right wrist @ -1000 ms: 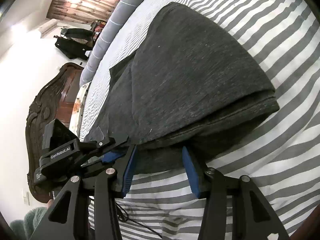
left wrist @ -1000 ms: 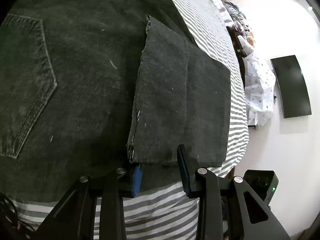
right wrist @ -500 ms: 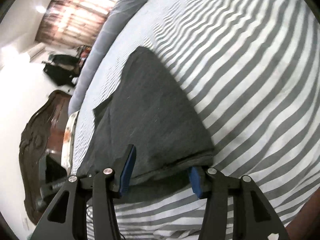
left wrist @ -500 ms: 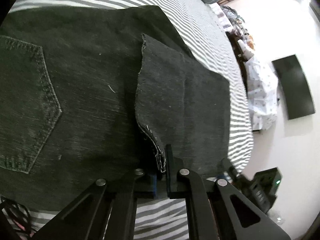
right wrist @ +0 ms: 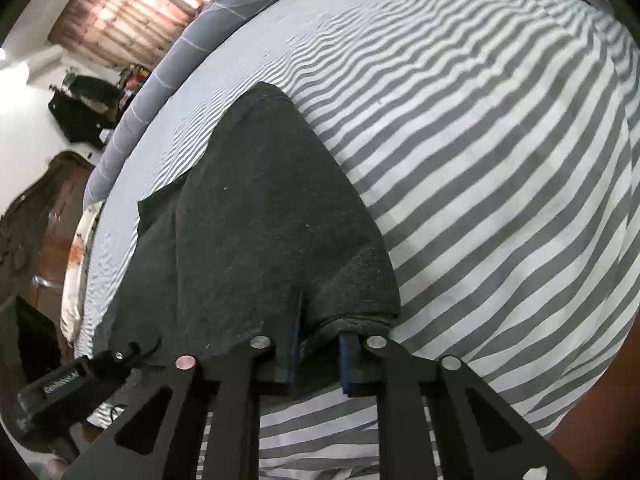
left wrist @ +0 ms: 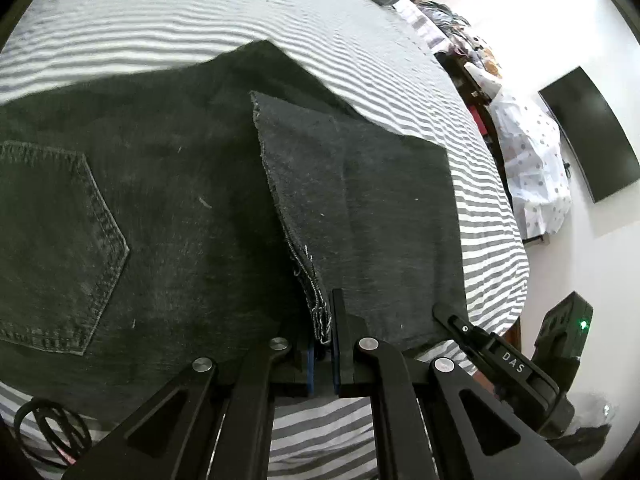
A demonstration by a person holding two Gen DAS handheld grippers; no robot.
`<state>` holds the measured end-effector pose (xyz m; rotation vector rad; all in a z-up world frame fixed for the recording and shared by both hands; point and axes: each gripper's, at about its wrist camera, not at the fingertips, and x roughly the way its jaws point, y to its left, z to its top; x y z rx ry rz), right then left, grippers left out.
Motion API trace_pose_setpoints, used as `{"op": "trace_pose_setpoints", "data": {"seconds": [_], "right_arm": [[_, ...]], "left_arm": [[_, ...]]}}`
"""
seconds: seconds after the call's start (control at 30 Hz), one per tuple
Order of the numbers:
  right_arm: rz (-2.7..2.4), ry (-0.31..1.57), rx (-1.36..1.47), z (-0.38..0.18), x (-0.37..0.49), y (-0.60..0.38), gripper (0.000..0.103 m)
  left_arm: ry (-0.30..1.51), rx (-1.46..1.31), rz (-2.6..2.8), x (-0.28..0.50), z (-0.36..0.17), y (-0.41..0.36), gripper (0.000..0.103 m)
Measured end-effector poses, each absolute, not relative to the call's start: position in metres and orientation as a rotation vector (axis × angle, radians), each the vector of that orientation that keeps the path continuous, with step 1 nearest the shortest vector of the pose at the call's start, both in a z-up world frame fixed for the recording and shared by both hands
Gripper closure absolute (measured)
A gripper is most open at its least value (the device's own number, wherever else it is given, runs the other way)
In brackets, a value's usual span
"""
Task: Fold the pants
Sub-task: 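Grasp the folded leg edge with the left tool and lay it flat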
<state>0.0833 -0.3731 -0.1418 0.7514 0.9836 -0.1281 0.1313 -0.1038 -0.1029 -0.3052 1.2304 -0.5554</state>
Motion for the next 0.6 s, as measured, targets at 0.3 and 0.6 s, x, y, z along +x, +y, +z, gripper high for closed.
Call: {"op": "trace_pose_setpoints", "data": {"seconds": [0.3, 0.6], "right_arm": [[-0.085, 0.989, 0.702, -0.134, 0.080, -0.363, 0.092], [-0.046, 1.020, 0.653, -0.139, 0.085, -0.345, 0.086]], "left_arm": [[1.152, -0.233, -0.562, 0.126, -0.080, -0.095, 0.098], [1.178, -0.175, -0.500, 0.122, -0.111, -0.082, 0.097]]}}
